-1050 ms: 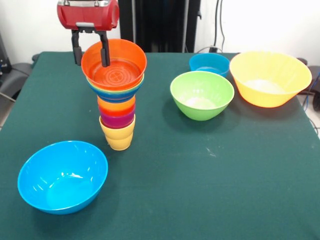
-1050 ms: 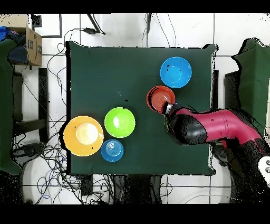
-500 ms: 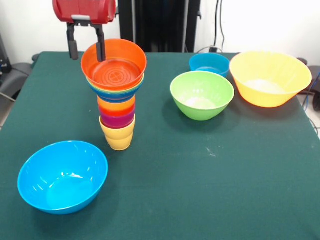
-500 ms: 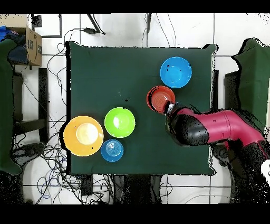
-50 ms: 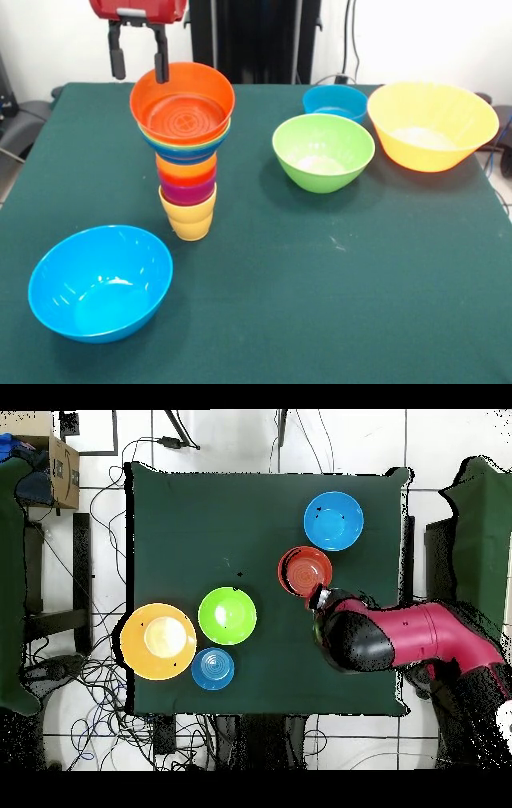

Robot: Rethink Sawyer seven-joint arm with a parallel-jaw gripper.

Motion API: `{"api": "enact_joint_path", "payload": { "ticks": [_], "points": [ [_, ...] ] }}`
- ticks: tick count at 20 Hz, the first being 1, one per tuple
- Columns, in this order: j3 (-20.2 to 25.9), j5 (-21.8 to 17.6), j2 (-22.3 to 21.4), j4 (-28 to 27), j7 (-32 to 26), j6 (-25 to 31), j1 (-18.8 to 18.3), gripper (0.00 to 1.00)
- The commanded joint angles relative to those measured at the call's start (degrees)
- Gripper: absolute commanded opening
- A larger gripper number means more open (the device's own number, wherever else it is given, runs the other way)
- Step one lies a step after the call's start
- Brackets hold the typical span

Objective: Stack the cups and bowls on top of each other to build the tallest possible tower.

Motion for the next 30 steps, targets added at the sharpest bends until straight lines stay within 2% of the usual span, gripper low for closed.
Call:
{"api": "enact_joint_path", "payload": {
  "ticks": [1, 10, 14, 16, 18, 21, 23, 26, 30],
  "points": [
    [-5.5, -3.8, 1.0, 6.8, -1.4, 0.2, 2.7, 1.0],
    [-9.6, -5.9, 1.2, 7.6, 1.0, -2.0, 5.7, 1.0],
    [-9.3, -3.3, 0.3, 7.2, 0.3, -2.6, 5.9, 1.0],
    [-7.7, -2.5, -1.1, 5.3, 1.1, -6.6, 6.3, 1.0],
    [-6.4, -1.1, -1.6, 1.1, 1.2, -6.6, 7.5, 1.0],
    [-4.2, 0.7, 0.4, -5.3, -3.8, -0.8, 8.4, 1.0],
    [-4.2, 0.4, 0.3, -7.1, -4.2, -0.9, 9.0, 1.0],
    [-6.5, -2.5, -0.3, -8.6, -1.4, -4.1, 11.2, 1.0],
    [-7.8, -2.6, 1.3, -9.3, 0.0, -5.5, 12.3, 1.0]
  ]
}}
